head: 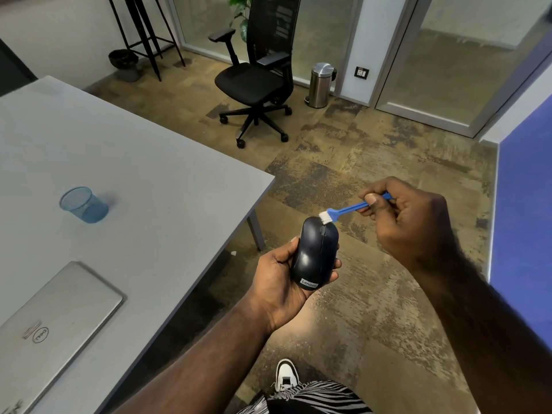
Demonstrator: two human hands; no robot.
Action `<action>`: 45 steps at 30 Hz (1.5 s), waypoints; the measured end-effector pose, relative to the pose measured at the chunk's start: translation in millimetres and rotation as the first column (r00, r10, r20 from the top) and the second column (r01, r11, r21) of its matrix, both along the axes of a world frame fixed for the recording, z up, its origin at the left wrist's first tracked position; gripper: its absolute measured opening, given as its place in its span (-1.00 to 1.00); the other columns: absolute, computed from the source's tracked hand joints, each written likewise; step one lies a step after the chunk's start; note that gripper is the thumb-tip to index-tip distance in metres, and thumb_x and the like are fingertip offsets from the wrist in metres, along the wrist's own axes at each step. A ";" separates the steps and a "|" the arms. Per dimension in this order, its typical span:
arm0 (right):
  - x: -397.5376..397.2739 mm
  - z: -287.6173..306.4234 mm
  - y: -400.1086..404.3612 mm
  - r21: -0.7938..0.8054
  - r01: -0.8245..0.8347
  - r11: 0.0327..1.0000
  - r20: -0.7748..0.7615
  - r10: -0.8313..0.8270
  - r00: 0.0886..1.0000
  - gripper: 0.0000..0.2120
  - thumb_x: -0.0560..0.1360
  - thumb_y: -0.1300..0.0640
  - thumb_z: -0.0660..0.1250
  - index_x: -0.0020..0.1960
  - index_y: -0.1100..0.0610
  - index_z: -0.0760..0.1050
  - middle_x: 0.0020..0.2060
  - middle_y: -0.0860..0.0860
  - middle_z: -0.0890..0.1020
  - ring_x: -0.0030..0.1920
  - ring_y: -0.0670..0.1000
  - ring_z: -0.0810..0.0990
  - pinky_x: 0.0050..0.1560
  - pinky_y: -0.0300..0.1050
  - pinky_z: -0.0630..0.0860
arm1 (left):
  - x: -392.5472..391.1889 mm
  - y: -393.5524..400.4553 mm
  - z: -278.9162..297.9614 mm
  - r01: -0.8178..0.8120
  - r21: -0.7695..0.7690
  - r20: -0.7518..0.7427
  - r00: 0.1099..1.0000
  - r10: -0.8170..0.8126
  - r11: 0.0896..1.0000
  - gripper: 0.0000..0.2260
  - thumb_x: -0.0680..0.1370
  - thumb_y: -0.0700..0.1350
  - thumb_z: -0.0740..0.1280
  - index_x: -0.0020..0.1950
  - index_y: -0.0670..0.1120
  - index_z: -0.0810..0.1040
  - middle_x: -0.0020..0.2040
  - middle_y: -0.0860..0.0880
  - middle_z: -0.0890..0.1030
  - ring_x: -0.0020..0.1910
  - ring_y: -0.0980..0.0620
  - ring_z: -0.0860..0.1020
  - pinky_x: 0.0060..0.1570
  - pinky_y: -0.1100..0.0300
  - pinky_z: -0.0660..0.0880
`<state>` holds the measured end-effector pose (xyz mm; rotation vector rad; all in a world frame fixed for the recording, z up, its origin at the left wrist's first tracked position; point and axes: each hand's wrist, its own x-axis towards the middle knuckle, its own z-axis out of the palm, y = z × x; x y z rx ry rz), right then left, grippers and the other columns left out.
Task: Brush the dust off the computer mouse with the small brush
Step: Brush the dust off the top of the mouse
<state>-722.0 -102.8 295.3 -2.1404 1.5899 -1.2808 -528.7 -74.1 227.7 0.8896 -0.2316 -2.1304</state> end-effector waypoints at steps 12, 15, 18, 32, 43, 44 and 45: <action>28.0 -1.8 34.9 0.105 -0.341 0.934 -0.209 0.356 0.911 -0.87 0.50 0.22 0.31 -0.03 0.15 0.64 -0.25 0.01 0.70 -0.31 -0.08 0.62 -0.32 -0.22 0.55 | -0.5 -1.2 -4.6 -0.058 0.013 0.000 0.998 0.058 0.998 -0.57 0.64 0.00 0.11 0.38 -0.23 0.45 0.29 -0.26 0.53 0.20 -0.21 0.51 0.36 -0.12 0.35; 22.4 -1.4 31.7 -0.016 -0.199 0.980 -0.180 0.193 0.965 -0.86 0.48 0.29 0.35 -0.02 0.19 0.65 -0.27 -0.02 0.68 -0.30 -0.23 0.46 -0.28 -0.58 0.32 | 1.5 -5.0 -2.3 -0.074 0.006 0.005 0.997 0.074 0.997 -0.58 0.63 0.01 0.10 0.33 -0.22 0.49 0.22 -0.29 0.57 0.09 -0.23 0.56 0.17 -0.09 0.50; 17.6 -3.2 33.1 -0.027 -0.263 0.964 -0.198 0.252 0.947 -0.85 0.52 0.24 0.31 -0.02 0.19 0.65 -0.28 0.01 0.69 -0.34 -0.16 0.55 -0.34 -0.33 0.51 | 3.6 -4.8 -2.2 -0.091 0.034 -0.024 0.995 0.092 0.995 -0.56 0.63 0.01 0.10 0.35 -0.24 0.47 0.28 -0.31 0.54 0.09 -0.22 0.56 0.11 -0.05 0.52; 1.0 -13.4 42.9 -0.076 -0.278 0.958 -0.185 0.260 0.948 -0.83 0.49 0.23 0.29 -0.11 0.24 0.65 -0.26 0.03 0.71 -0.29 -0.10 0.61 -0.19 -0.45 0.42 | 7.0 -7.8 -14.1 -0.113 0.099 -0.255 0.957 0.135 0.989 -0.52 0.59 0.00 0.12 0.27 -0.36 0.52 0.24 -0.32 0.56 0.04 -0.28 0.60 0.14 -0.11 0.54; -0.7 -11.3 36.3 -0.157 -0.120 0.980 -0.125 0.101 0.987 -0.84 0.50 0.27 0.29 -0.09 0.26 0.65 -0.23 0.06 0.71 -0.25 -0.02 0.66 -0.22 -0.25 0.57 | 6.9 -6.5 -5.5 -0.095 0.107 -0.259 0.958 0.120 0.990 -0.56 0.56 -0.03 0.17 0.27 -0.31 0.54 0.27 -0.34 0.54 0.08 -0.30 0.61 0.09 -0.13 0.58; -1.4 -10.9 32.9 -0.156 -0.060 0.986 -0.098 0.045 0.994 -0.85 0.51 0.27 0.29 -0.07 0.26 0.65 -0.23 0.07 0.71 -0.28 0.03 0.67 -0.29 -0.11 0.59 | 6.9 -6.0 -4.8 -0.083 0.111 -0.264 0.958 0.110 0.990 -0.54 0.55 -0.02 0.17 0.28 -0.32 0.53 0.27 -0.35 0.53 0.07 -0.31 0.61 0.07 -0.13 0.59; -2.1 -10.4 29.6 -0.152 -0.012 0.988 -0.065 0.003 0.998 -0.85 0.52 0.28 0.30 -0.05 0.26 0.65 -0.22 0.08 0.71 -0.29 0.06 0.68 -0.33 -0.06 0.59 | 7.0 -5.6 -3.9 -0.068 0.107 -0.267 0.959 0.094 0.992 -0.53 0.56 -0.01 0.16 0.30 -0.33 0.51 0.27 -0.35 0.53 0.07 -0.31 0.61 0.06 -0.11 0.59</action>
